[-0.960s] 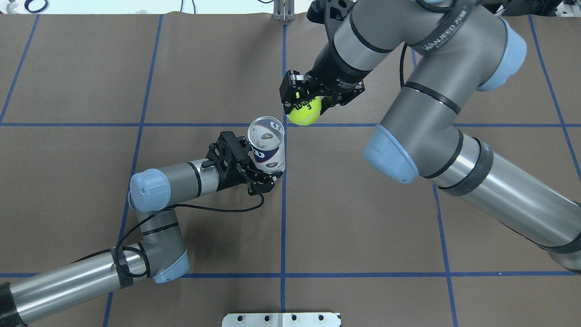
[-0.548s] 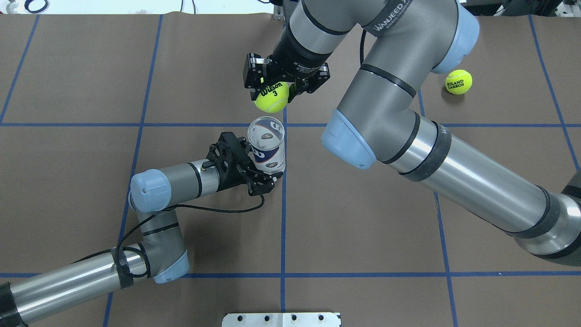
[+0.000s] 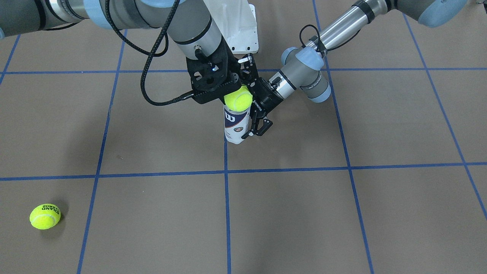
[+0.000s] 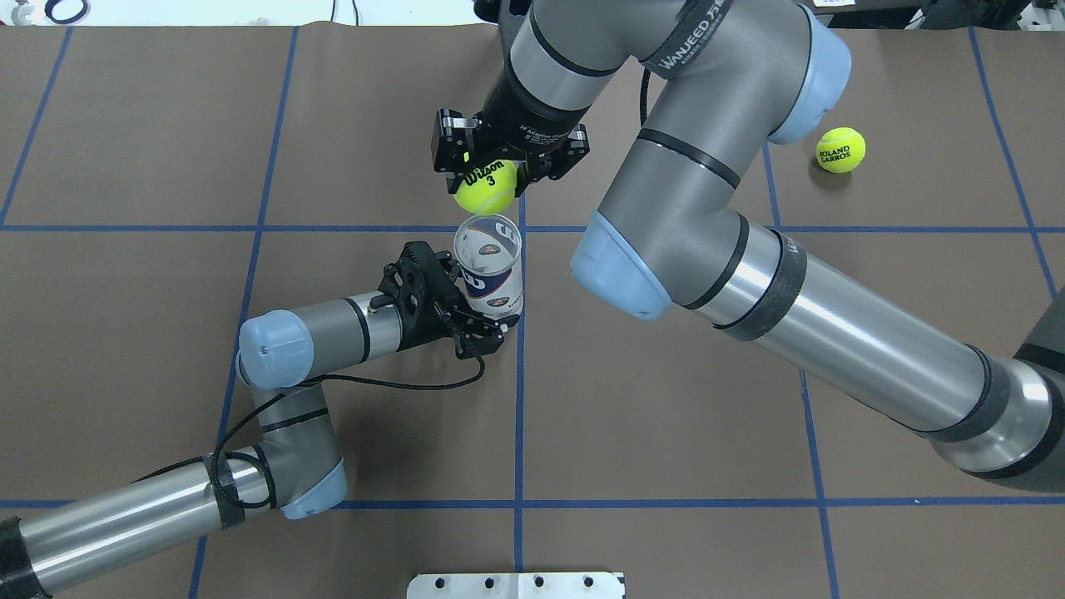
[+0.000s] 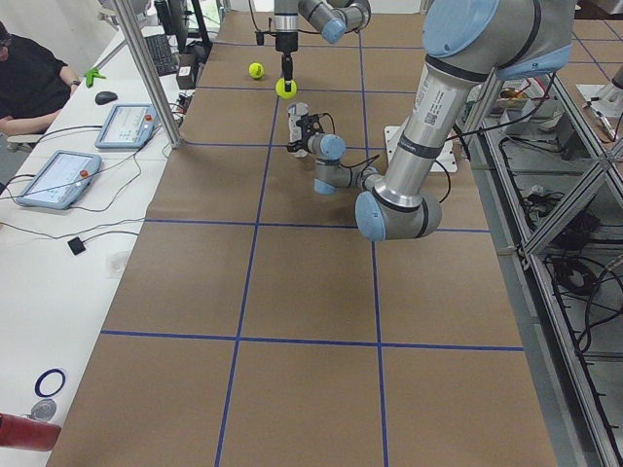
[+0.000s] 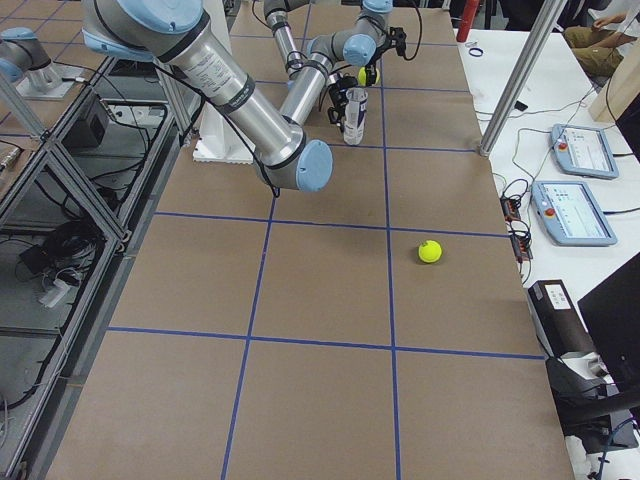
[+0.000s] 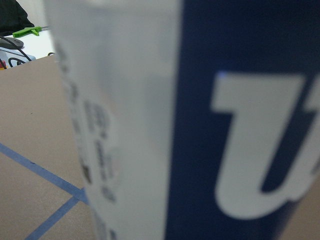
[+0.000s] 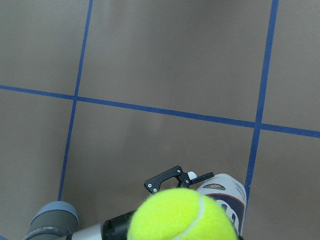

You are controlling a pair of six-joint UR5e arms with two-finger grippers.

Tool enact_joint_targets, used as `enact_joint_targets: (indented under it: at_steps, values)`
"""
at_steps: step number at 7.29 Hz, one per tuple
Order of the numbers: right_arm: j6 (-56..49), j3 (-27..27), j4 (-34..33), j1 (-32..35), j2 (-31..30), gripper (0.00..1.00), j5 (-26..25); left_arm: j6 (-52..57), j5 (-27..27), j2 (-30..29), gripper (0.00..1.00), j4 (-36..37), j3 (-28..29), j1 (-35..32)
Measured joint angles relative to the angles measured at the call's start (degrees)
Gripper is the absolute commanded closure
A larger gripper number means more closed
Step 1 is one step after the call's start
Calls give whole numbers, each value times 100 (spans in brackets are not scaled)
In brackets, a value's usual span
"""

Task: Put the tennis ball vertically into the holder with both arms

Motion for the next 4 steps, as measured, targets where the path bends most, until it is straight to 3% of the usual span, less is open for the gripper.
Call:
enact_joint_targets:
  at_steps: [4]
  values:
    - [5,-2,-6,-75,-15,100,-49,-13,-11,-13,21,-35,-7,0]
